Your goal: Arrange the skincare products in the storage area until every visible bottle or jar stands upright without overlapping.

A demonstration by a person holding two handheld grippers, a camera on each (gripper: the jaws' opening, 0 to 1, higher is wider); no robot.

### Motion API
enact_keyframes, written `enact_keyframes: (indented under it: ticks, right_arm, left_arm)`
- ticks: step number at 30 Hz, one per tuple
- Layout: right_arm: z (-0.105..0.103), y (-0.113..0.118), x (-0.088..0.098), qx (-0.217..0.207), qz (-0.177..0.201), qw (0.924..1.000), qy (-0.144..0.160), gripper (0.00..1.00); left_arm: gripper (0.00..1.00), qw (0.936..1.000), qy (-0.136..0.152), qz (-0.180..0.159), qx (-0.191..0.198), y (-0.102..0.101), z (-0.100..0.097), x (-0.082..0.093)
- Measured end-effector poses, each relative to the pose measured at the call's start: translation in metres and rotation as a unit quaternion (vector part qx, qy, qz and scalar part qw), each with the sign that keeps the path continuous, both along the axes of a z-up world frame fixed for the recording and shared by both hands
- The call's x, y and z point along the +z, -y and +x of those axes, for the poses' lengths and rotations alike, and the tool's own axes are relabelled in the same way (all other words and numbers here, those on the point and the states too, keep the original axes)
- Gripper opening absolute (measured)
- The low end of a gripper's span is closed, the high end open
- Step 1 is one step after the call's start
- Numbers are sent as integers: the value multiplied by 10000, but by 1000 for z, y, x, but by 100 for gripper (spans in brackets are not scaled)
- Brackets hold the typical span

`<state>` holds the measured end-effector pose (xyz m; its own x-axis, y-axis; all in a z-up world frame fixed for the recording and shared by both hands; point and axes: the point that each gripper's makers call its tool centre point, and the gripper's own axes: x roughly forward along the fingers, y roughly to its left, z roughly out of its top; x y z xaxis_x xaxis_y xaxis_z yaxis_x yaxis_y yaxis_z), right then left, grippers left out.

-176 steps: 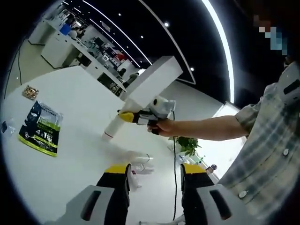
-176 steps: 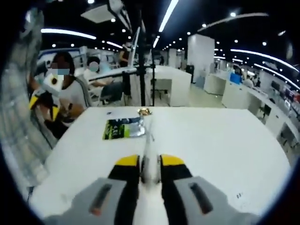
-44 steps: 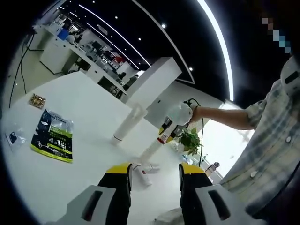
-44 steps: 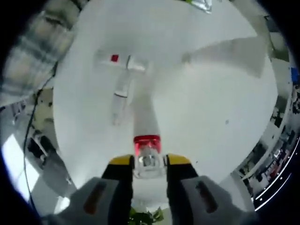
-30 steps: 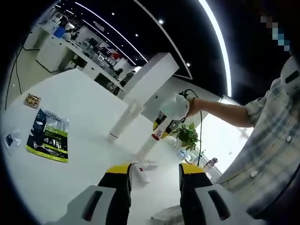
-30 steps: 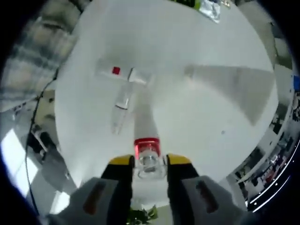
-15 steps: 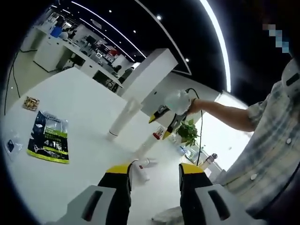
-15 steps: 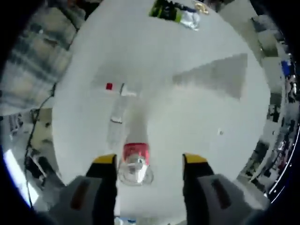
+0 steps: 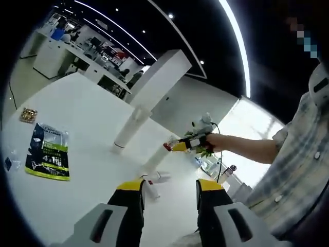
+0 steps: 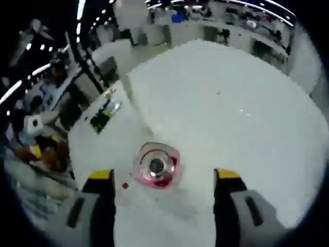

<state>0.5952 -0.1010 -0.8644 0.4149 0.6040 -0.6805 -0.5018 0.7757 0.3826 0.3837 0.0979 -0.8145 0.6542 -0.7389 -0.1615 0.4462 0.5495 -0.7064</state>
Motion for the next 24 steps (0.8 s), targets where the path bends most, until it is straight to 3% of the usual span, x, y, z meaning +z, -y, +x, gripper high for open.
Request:
enact_keyframes:
  ticks: [3,7,11,13,16,20,21,24]
  right_arm:
    - [2,4,-15,-445,-46,9987,230,73]
    - [8,-6,-24,-594,-171,9967,529,70]
    - [23,-9,-29,-848,-395,9890,1149,70]
    - [21,-12,-36,-962,-324,9899,987,64]
    - [23,-18,-41,-989,-194,9888,1097,58]
    - [24,-18,-47,-761,-576,9868,1311,39]
    - [26,-18,-44,-774,-599,9843,1469,38]
    - [27,-19,-44,-751,-571,9840,1510,38]
  left_arm:
    - [38,10000,-79,-47,15,-1,0,-1]
    - [38,10000,-30,50,27,-4,0,6]
    - [37,9999,-54,47,117,-9,0,8]
    - [37,9998,-69,66,161,-11,-1,9]
    - [37,9996,-63,119,232,-15,-5,11]
    - [36,9991,-64,151,401,-24,-7,12]
    - [36,9989,-58,143,439,-25,-8,13]
    - [36,9985,-56,107,538,-31,-11,13]
